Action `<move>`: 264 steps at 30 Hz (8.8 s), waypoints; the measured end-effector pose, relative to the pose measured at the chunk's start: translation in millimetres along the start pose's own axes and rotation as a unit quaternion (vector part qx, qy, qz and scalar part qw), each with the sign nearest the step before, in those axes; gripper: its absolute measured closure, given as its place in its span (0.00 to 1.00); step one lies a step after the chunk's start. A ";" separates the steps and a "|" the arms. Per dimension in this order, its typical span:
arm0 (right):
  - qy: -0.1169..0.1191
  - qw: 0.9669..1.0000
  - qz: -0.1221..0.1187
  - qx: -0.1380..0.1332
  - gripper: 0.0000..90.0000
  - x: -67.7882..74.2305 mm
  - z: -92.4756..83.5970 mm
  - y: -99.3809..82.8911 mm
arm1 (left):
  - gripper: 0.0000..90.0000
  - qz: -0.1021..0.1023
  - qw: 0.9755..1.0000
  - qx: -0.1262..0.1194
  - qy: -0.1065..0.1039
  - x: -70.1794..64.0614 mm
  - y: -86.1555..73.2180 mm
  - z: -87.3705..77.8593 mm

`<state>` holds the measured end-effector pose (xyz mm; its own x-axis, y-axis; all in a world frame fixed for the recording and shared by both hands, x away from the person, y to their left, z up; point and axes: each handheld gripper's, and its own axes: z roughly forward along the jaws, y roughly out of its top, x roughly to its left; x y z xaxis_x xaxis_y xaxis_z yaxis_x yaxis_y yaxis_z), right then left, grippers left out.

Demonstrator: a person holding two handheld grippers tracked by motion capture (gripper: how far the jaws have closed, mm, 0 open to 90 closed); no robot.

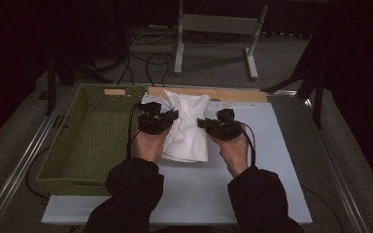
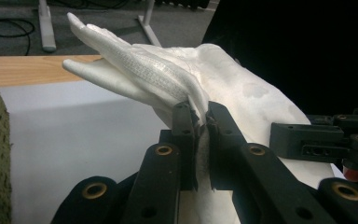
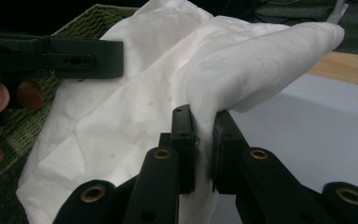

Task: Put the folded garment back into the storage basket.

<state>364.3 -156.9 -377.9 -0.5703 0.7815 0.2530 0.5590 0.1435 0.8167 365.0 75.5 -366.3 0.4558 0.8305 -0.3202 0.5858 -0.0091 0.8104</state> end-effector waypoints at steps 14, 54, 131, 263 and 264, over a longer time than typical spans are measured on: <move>0.005 1.000 -0.004 -0.003 0.91 10.3 5.5 6.6 | 0.93 -0.001 1.000 -0.006 0.005 8.2 3.2 -9.9; 0.023 1.000 -0.015 -0.001 0.91 35.1 23.4 19.6 | 0.93 -0.006 1.000 -0.018 0.017 33.1 5.7 -33.5; 0.043 0.998 -0.050 0.008 0.91 93.9 76.4 33.9 | 0.93 -0.005 0.998 -0.040 0.043 93.3 -3.2 -81.5; 0.057 0.994 -0.086 0.040 0.90 168.5 159.1 17.7 | 0.93 -0.007 0.993 -0.035 0.111 168.7 -35.8 -122.0; 0.057 0.994 -0.086 0.040 0.90 168.7 159.8 17.3 | 0.93 -0.008 0.993 -0.035 0.112 169.3 -36.1 -121.8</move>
<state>374.0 74.5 -403.9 -0.7232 0.6681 0.1747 0.4912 0.3198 0.8102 339.3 284.2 -390.0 0.2825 0.9332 -0.2223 0.5406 0.0366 0.8405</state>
